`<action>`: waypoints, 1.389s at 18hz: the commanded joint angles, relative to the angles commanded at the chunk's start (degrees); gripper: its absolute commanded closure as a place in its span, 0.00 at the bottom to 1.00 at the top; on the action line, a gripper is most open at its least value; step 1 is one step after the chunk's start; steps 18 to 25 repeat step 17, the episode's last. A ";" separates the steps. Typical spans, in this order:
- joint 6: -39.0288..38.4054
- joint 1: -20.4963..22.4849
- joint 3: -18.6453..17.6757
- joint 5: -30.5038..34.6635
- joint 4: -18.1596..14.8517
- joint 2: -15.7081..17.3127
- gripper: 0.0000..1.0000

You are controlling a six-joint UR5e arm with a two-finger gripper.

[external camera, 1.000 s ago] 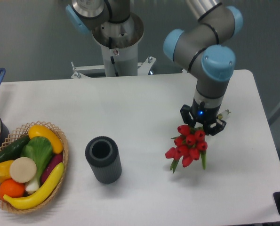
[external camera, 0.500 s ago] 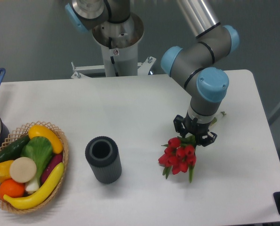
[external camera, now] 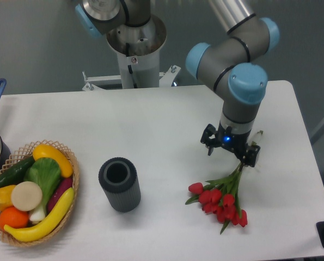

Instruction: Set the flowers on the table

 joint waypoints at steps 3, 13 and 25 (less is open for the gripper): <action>0.78 2.02 1.23 -0.35 -1.22 1.75 0.00; 25.92 11.07 2.82 -1.49 -16.51 7.65 0.00; 27.25 12.93 2.64 -5.36 -17.85 8.09 0.00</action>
